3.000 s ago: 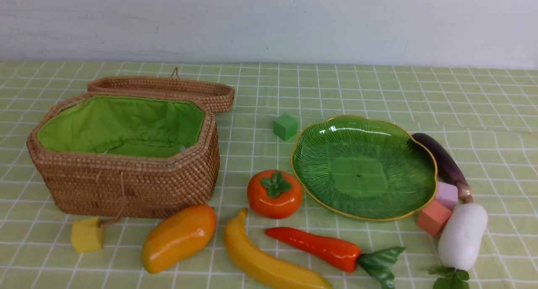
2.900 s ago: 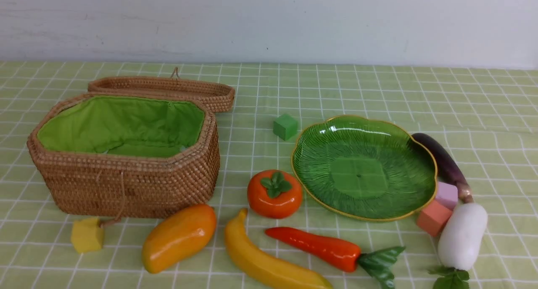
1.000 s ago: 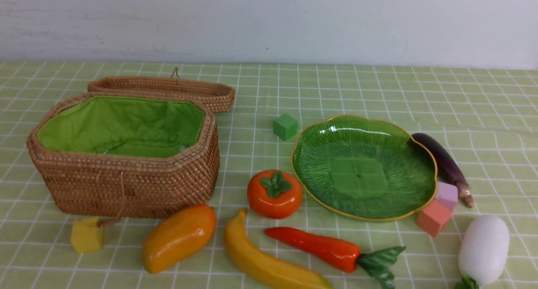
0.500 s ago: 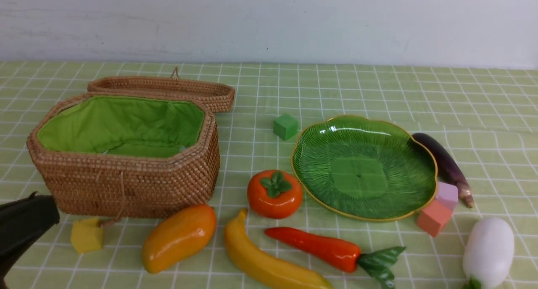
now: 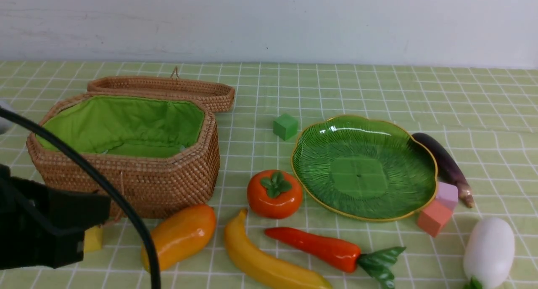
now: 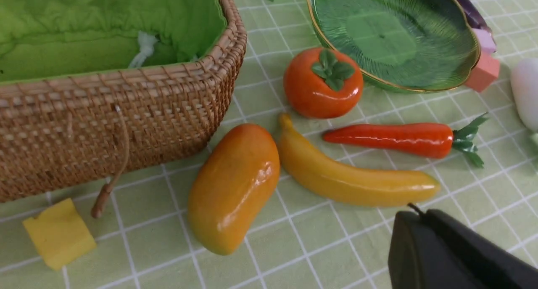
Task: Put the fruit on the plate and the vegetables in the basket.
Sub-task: Grab the mango with your left arm and place it on the right plate
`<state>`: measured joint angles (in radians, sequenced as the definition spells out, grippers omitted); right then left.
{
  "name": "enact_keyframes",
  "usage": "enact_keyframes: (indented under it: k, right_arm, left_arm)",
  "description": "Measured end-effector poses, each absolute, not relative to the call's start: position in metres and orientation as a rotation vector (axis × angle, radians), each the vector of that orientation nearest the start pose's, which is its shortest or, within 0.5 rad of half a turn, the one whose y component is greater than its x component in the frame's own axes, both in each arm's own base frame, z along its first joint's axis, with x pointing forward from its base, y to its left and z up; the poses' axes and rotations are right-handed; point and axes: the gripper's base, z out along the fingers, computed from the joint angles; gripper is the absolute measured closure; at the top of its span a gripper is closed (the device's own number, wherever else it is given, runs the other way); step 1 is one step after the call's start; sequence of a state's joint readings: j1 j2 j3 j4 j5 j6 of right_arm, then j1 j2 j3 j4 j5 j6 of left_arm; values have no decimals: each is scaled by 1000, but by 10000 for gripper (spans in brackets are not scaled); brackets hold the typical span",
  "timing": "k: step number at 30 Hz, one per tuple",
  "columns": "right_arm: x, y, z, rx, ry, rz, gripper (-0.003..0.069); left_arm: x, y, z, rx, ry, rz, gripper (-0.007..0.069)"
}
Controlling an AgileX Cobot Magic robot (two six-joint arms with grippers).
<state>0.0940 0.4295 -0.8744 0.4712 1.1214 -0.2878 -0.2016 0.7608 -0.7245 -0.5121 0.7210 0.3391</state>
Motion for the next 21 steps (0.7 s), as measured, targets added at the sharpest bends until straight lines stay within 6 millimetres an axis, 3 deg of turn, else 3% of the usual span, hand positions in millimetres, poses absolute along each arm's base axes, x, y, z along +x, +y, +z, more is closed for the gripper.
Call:
enact_keyframes:
  k: [8, 10, 16, 18, 21]
  right_arm:
    - [32, 42, 382, -463, 2022, 460, 566]
    - [32, 43, 383, -467, 2008, 461, 564]
    - [33, 44, 385, -498, 1979, 464, 560]
    - [32, 47, 386, -534, 1953, 488, 556]
    - [31, 50, 388, -582, 1916, 510, 553]
  left_arm:
    - [148, -98, 312, 645, 2329, -543, 638]
    - [161, -110, 303, 689, 2443, -470, 638]
    - [191, -127, 286, 796, 2574, -192, 635]
    - [208, -132, 274, 786, 2596, -85, 597]
    - [217, -134, 265, 799, 2604, -32, 542]
